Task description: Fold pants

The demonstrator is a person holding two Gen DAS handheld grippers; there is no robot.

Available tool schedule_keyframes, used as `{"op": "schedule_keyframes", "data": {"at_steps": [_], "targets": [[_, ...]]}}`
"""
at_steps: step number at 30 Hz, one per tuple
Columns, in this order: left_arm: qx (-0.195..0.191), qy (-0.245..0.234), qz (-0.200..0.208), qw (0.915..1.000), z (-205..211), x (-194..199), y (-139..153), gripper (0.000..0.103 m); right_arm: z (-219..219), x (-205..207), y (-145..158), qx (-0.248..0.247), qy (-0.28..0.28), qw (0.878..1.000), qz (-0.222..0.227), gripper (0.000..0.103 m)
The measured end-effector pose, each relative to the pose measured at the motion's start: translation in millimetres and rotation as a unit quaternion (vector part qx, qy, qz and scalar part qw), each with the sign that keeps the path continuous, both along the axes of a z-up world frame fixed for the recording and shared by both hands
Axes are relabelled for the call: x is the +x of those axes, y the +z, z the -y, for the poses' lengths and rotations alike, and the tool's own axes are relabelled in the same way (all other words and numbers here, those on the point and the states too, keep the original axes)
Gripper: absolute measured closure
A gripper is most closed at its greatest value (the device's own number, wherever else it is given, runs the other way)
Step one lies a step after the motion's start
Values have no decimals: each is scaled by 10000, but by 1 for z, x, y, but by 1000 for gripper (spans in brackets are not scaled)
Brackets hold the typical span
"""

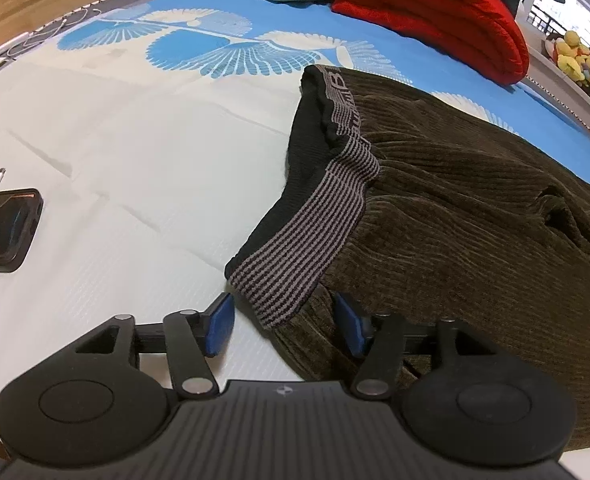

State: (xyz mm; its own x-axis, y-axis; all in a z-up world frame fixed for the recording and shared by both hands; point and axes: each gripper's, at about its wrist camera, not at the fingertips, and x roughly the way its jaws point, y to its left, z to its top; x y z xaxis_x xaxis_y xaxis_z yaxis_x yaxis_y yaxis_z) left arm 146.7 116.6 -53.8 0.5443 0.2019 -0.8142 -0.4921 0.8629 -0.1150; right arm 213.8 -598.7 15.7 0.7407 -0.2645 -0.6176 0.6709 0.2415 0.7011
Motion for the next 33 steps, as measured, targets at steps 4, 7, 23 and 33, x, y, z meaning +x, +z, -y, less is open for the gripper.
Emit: {"op": "schedule_keyframes", "data": {"at_steps": [4,7,23,33], "targets": [[-100,54,-67,9999,0,-2,-1,24,-44,-20,1,77,537,9984,-144,37],[-59,7,-95,9999,3,-4,-2,20,-62,-29,2,81,839,9963,-183,34],[94,-40,-192,9998,6,-2,-6,18,-52,-34,-15,-259,1093,9923,-519,32],[71,-30,-249,9997,10,1,-6,18,3,-52,-38,526,69,9984,-214,31]]}}
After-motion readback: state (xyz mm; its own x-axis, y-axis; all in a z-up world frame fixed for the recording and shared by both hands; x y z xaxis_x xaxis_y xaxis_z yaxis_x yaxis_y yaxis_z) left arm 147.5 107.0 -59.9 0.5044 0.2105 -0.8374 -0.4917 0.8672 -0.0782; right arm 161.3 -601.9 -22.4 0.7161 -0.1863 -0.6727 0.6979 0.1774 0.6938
